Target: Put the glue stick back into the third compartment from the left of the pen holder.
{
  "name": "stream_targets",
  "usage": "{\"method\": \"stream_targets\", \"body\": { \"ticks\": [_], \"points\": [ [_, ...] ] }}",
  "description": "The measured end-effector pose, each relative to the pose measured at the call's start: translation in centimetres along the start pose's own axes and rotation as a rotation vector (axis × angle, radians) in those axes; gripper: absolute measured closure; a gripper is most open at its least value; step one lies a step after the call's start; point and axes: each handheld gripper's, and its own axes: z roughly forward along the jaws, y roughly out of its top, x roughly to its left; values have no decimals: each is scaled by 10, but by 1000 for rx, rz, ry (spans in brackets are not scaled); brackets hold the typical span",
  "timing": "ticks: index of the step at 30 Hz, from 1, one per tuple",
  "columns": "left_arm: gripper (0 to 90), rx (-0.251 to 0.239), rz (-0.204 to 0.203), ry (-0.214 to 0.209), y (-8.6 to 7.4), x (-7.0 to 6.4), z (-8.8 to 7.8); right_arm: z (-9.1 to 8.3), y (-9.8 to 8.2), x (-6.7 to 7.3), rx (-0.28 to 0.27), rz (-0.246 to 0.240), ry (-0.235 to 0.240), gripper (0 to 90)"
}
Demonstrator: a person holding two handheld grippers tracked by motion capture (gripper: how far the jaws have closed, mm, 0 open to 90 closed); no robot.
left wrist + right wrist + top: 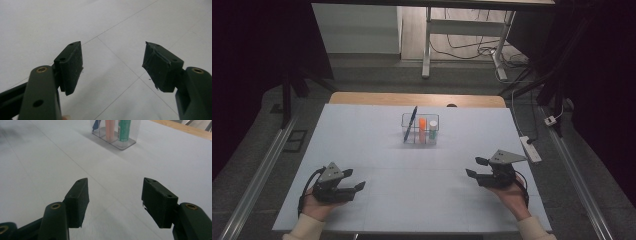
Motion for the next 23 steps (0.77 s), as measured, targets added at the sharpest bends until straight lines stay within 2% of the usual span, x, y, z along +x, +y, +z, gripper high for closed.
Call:
{"method": "stream_targets", "body": {
  "ticks": [10, 23],
  "points": [
    [321, -2, 0, 0, 0, 0, 0, -13, -20, -8, 7, 13, -19, 369],
    [319, -5, 0, 3, 0, 1, -1, -13, -24, -7, 19, -6, -17, 365]
  ]
}}
